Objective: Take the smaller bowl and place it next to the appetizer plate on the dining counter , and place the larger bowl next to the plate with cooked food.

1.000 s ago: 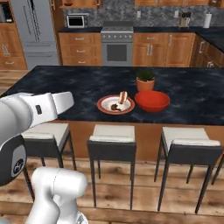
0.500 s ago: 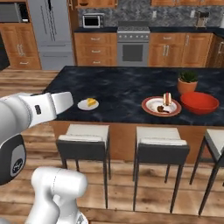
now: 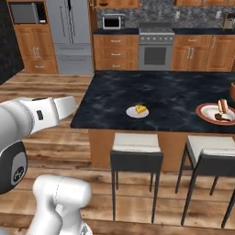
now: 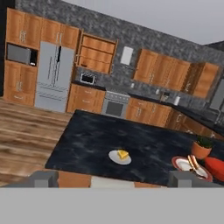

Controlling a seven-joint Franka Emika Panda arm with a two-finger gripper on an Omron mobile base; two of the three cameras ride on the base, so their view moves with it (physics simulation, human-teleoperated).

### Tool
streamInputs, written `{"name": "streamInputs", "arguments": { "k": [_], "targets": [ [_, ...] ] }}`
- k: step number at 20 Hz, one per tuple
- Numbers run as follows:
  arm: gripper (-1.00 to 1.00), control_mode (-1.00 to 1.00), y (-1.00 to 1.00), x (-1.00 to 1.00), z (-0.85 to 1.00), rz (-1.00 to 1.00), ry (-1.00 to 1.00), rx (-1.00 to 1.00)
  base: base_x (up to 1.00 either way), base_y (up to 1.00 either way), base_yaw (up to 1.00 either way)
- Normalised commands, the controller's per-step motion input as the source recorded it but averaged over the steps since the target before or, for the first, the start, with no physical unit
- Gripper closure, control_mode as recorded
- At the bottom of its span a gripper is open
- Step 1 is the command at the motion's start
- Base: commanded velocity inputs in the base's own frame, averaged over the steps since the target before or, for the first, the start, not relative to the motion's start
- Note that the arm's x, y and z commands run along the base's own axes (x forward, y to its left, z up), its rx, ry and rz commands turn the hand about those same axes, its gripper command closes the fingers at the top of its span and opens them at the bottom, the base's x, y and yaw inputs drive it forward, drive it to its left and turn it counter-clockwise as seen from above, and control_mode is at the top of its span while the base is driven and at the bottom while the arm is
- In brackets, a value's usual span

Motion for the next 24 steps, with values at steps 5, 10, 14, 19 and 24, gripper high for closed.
{"name": "streamInputs", "arguments": {
  "k": [5,10,14,19,24],
  "targets": [
    [-1.00,1.00,0.00,0.00,0.00,0.00,0.00,0.00,0.06,1.00,0.00],
    [-1.00,1.00,0.00,0.00,0.00,0.00,0.00,0.00,0.16,1.00,0.00],
    [-1.00,1.00,0.00,0.00,0.00,0.00,0.00,0.00,0.48,1.00,0.00],
    [-1.00,1.00,0.00,0.00,0.00,0.00,0.00,0.00,0.88,1.00,0.00],
    [-1.00,1.00,0.00,0.00,0.00,0.00,0.00,0.00,1.00,0.62,-0.03]
  ]
}}
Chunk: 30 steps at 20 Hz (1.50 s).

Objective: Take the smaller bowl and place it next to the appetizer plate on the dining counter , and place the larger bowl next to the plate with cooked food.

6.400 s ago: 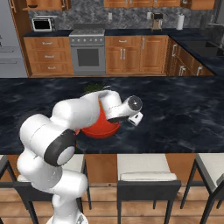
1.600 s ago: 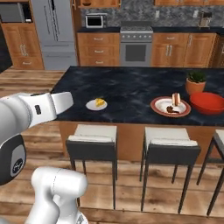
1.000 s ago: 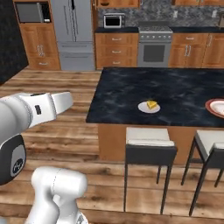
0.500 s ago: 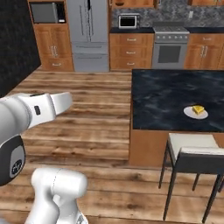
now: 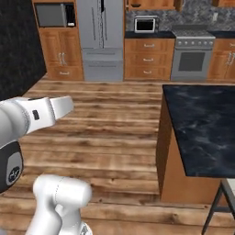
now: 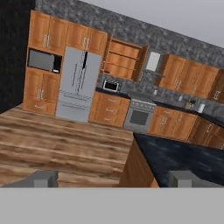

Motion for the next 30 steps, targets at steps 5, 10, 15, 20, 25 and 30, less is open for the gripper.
{"name": "streamInputs", "arguments": {
  "k": [5,10,15,20,25,30],
  "targets": [
    [-1.00,1.00,0.00,0.00,0.00,0.00,0.00,0.00,1.00,0.20,0.00],
    [-1.00,1.00,0.00,0.00,0.00,0.00,0.00,0.00,1.00,0.02,-0.05],
    [-1.00,1.00,0.00,0.00,0.00,0.00,0.00,0.00,1.00,0.07,-0.12],
    [-1.00,1.00,0.00,0.00,0.00,0.00,0.00,0.00,1.00,0.12,-0.13],
    [-1.00,1.00,0.00,0.00,0.00,0.00,0.00,0.00,1.00,0.13,-0.14],
    [-1.00,1.00,0.00,0.00,0.00,0.00,0.00,0.00,1.00,0.10,-0.11]
  ]
}}
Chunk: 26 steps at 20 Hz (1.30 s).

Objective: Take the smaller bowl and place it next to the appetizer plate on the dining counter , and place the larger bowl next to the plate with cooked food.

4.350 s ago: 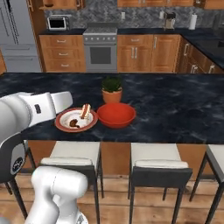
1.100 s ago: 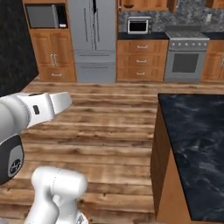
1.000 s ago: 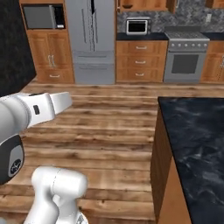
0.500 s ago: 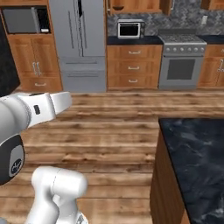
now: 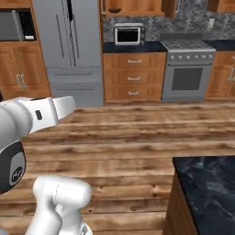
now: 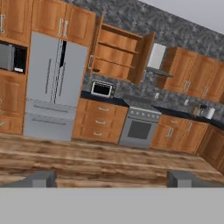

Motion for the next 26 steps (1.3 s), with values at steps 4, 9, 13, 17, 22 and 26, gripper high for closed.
{"name": "streamInputs", "arguments": {
  "k": [4,9,13,17,22,26],
  "targets": [
    [-1.00,1.00,0.00,0.00,0.00,0.00,0.00,0.00,1.00,0.09,-0.06],
    [-1.00,1.00,0.00,0.00,0.00,0.00,0.00,0.00,1.00,0.05,-0.03],
    [-1.00,1.00,0.00,0.00,0.00,0.00,0.00,0.00,1.00,0.01,-0.01],
    [-1.00,1.00,0.00,0.00,0.00,0.00,0.00,0.00,1.00,0.00,0.00],
    [-1.00,1.00,0.00,0.00,0.00,0.00,0.00,0.00,1.00,-0.09,0.00],
    [-1.00,1.00,0.00,0.00,0.00,0.00,0.00,0.00,1.00,-0.23,0.01]
  ]
}}
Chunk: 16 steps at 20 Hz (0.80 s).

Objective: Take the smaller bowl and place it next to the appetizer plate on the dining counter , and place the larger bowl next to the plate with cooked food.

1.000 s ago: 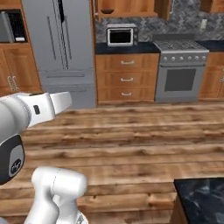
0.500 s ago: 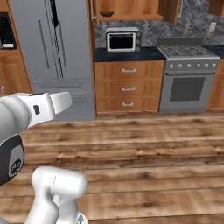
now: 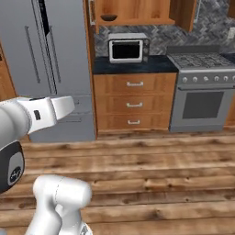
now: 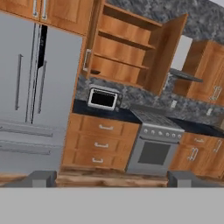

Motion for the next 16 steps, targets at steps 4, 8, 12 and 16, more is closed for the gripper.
{"name": "streamInputs", "arguments": {
  "k": [4,8,12,16],
  "targets": [
    [-1.00,1.00,0.00,0.00,0.00,0.00,0.00,0.00,1.00,-0.52,0.10],
    [-1.00,1.00,0.00,0.00,0.00,0.00,0.00,0.00,1.00,-0.56,0.16],
    [-1.00,1.00,0.00,0.00,0.00,0.00,0.00,0.00,1.00,-0.52,0.19],
    [-1.00,1.00,0.00,0.00,0.00,0.00,0.00,0.00,1.00,-0.38,0.20]
  ]
}}
